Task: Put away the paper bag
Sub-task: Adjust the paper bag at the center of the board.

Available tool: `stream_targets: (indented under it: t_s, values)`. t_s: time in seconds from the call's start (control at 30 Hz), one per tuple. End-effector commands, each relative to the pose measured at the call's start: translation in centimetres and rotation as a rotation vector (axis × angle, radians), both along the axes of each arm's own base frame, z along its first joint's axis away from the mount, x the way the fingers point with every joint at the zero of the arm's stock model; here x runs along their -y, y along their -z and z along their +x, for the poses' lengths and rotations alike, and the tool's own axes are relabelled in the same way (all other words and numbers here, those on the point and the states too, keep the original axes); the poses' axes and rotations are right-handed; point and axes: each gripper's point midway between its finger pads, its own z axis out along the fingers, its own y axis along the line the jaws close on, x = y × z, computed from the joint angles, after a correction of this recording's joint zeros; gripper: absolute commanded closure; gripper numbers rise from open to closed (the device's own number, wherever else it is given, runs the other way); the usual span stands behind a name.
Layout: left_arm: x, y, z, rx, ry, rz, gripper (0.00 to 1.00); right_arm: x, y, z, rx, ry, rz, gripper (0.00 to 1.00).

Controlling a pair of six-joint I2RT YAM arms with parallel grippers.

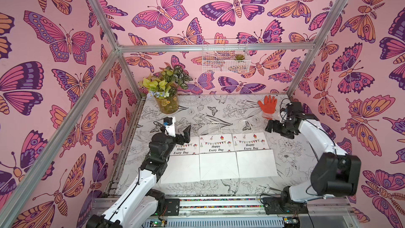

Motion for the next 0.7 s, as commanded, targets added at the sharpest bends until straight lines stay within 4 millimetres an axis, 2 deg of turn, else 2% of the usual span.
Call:
stream_targets:
  t_s: [0.0,0.17,0.33,0.43,0.53,0.6,0.67]
  values:
    - [-1.4,-0.4,-0.3,0.02,-0.056,0.063,0.0,0.8,-3.8,-0.3,0.219,0.058,-0.049,0.01]
    - [-2.3,-0.4,-0.6,0.022,-0.093,0.142,0.0,1.1,-6.7,-2.3,0.426,0.075,-0.09,0.01]
    - [-4.3,1.2,-0.9,0.001,-0.189,0.195,0.0,0.8,-8.1,-3.8,0.562,0.061,-0.096,0.01]
    - [-5.7,1.9,-1.5,-0.028,-0.258,0.224,0.0,-0.3,-8.7,-3.8,0.657,0.01,-0.064,0.01]
    - [-6.8,2.7,-2.5,-0.041,-0.31,0.235,0.0,-0.4,-8.4,-3.4,0.723,0.017,-0.051,0.01]
    - [-7.4,3.1,-3.1,-0.029,-0.334,0.235,0.0,0.1,-7.6,-3.2,0.729,0.032,-0.074,0.01]
    - [-7.9,4.5,-3.7,-0.026,-0.352,0.262,0.0,0.7,-6.3,-3.0,0.72,0.037,-0.127,0.01]
